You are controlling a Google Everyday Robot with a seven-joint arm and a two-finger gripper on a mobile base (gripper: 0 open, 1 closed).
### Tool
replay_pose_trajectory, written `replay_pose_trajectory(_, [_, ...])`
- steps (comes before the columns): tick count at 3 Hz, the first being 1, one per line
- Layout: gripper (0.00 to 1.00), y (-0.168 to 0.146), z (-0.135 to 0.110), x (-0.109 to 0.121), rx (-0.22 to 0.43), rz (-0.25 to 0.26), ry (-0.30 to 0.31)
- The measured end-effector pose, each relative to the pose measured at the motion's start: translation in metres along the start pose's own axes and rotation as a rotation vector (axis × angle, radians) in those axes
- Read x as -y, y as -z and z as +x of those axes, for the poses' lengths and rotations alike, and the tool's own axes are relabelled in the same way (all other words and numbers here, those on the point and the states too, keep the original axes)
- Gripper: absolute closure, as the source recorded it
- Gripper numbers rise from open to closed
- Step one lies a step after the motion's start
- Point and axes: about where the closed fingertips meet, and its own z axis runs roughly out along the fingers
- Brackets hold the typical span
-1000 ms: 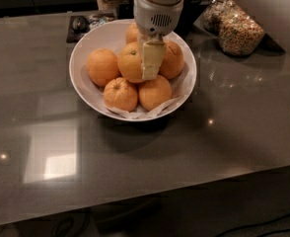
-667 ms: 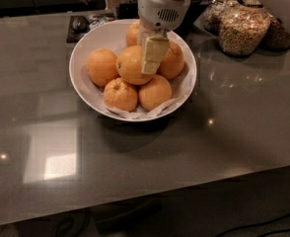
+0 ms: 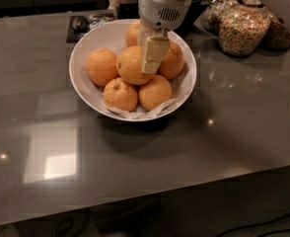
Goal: Pick orange from white bowl
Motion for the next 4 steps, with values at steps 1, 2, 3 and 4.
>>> replay_pose_trajectory(1, [0.58,0.0,0.0,0.0,0.0,0.0,0.0])
replay_pose_trajectory(2, [0.35,0.0,0.0,0.0,0.0,0.0,0.0])
replay_pose_trajectory(3, [0.11,0.0,0.0,0.0,0.0,0.0,0.0])
replay_pose_trajectory(4, [0.0,0.0,0.0,0.0,0.0,0.0,0.0])
